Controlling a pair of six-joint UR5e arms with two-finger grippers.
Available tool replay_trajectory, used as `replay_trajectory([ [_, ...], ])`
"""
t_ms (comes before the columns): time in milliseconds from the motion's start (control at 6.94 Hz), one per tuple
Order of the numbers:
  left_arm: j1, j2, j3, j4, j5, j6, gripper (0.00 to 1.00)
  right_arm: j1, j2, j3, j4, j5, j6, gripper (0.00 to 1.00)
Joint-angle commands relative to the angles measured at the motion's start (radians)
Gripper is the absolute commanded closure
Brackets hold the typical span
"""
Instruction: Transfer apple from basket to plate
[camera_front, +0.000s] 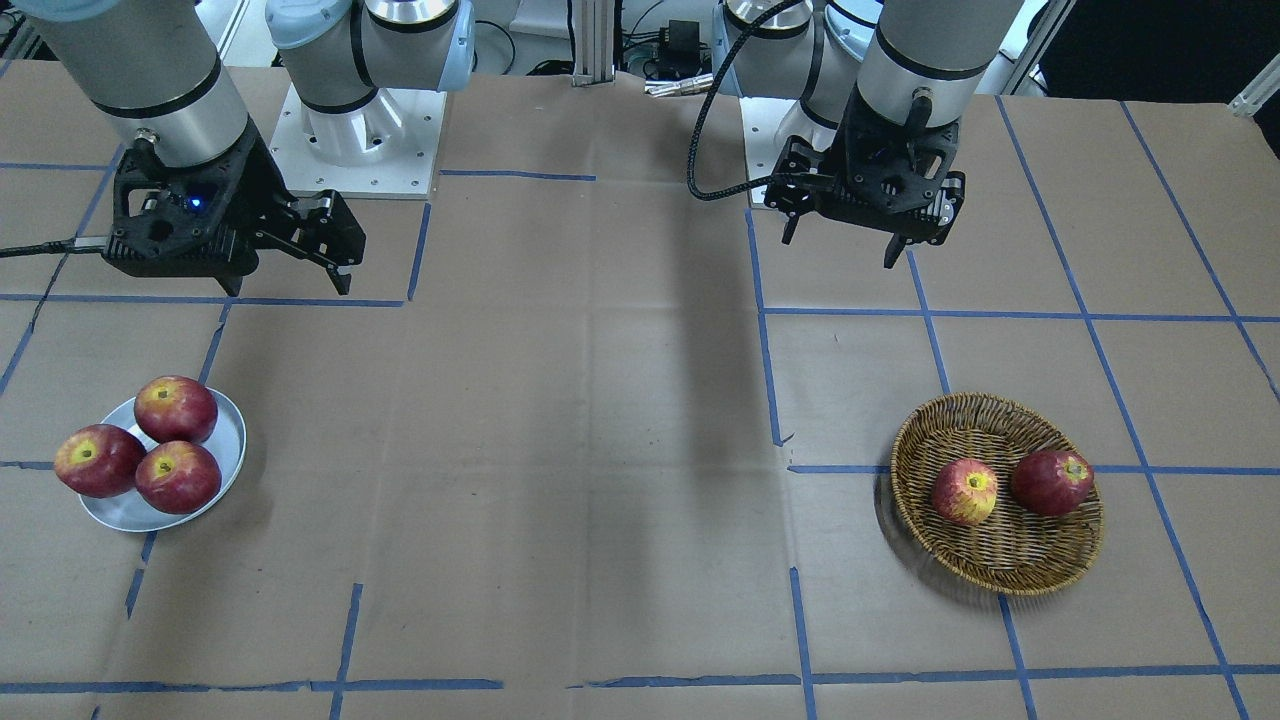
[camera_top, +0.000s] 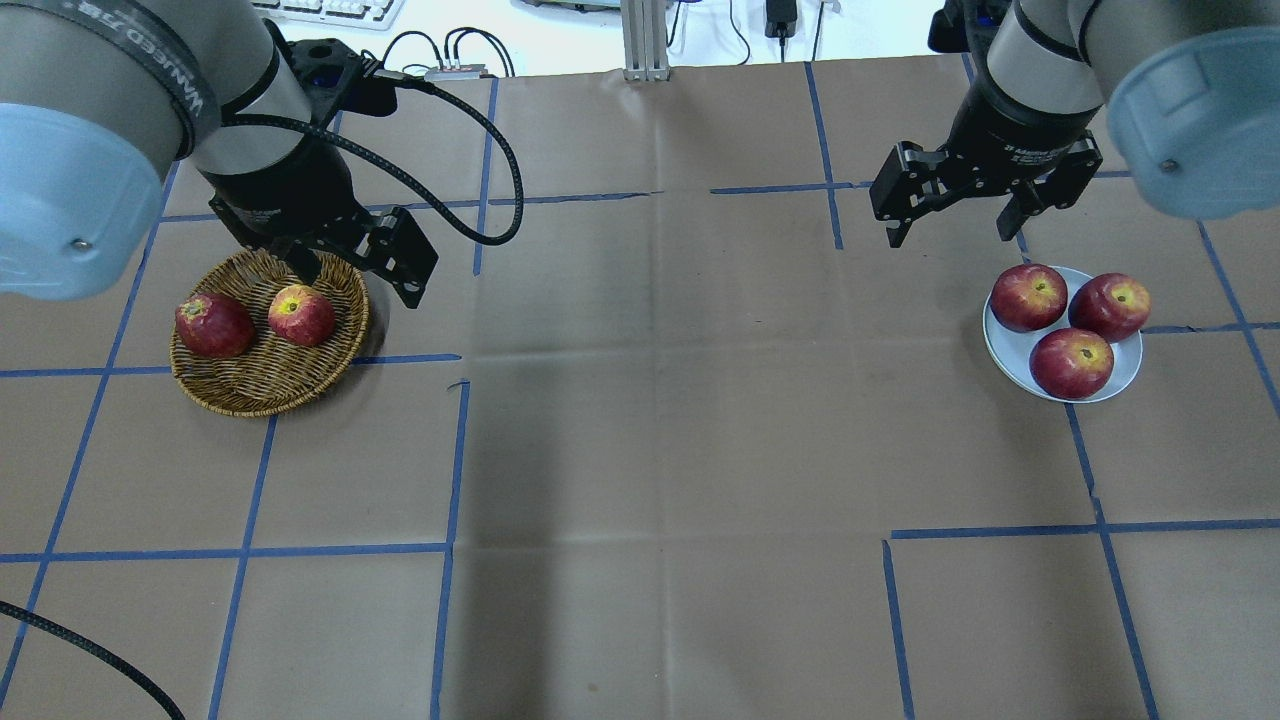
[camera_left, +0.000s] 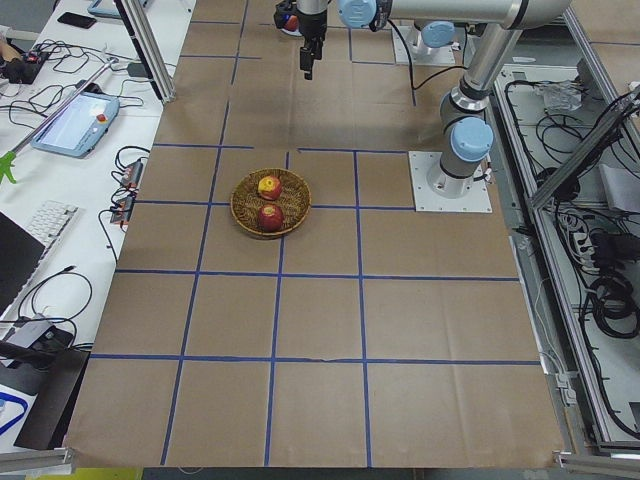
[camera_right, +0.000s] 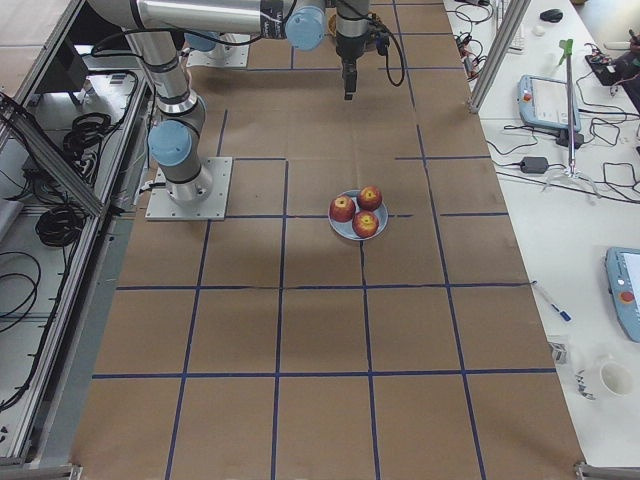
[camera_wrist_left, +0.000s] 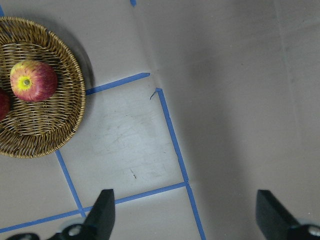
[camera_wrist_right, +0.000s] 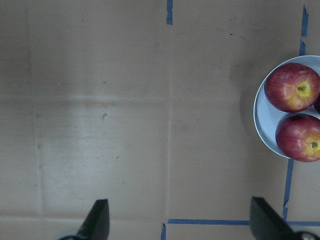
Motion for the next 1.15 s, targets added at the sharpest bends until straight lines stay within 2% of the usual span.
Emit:
replay_trajectory([
  [0,0.000,0.000,0.000,0.000,0.000,0.000,0.01,0.000,0.000,0.000,0.000,0.000,0.000,0.00],
  [1009,0.005,0.003,-0.003,0.002,0.003,0.020,0.01,-0.002,0.000,0.000,0.000,0.002,0.000,0.00],
])
